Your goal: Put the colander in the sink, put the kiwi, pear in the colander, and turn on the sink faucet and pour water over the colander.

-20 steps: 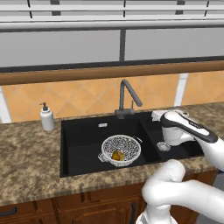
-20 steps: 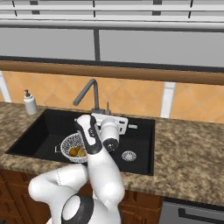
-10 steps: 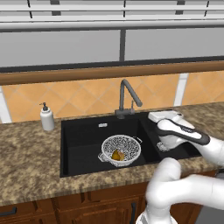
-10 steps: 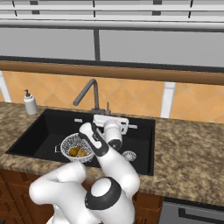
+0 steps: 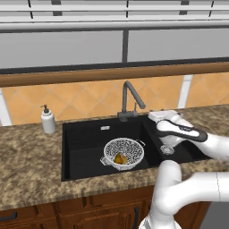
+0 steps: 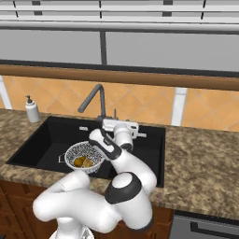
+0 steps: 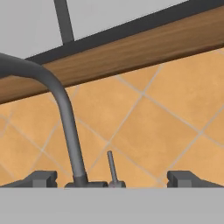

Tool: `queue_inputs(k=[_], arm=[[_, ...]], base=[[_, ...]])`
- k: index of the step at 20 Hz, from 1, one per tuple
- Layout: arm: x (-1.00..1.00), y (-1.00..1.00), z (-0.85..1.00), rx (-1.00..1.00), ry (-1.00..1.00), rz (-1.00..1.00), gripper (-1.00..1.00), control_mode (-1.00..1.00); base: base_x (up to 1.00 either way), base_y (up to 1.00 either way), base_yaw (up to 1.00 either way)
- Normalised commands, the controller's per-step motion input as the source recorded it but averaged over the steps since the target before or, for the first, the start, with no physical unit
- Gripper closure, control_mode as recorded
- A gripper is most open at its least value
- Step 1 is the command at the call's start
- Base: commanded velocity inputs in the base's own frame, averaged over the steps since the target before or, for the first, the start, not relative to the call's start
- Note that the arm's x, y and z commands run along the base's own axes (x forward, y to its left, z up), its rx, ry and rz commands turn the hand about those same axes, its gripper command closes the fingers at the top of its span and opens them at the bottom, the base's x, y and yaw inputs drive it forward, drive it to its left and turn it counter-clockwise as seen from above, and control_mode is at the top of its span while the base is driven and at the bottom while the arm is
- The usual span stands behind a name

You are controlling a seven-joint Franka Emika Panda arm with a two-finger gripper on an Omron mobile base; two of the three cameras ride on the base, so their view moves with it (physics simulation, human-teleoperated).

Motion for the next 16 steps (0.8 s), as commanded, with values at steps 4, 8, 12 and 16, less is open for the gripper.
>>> queue_inputs(k=[4,8,12,16], arm=[[0.22,0.05,-0.04,0.00,0.00,0.00,-1.00,-1.00],[0.09,0.05,-0.08,0.00,0.07,0.00,-1.00,-1.00],[0.08,0.06,-0.03,0.00,0.12,0.00,-1.00,-1.00],[0.26,0.04,0.00,0.00,0.03,0.00,-1.00,-1.00]], base=[[0.00,0.00,0.00],[0.00,0.00,0.00],[0.00,0.00,0.00],[0.00,0.00,0.00]])
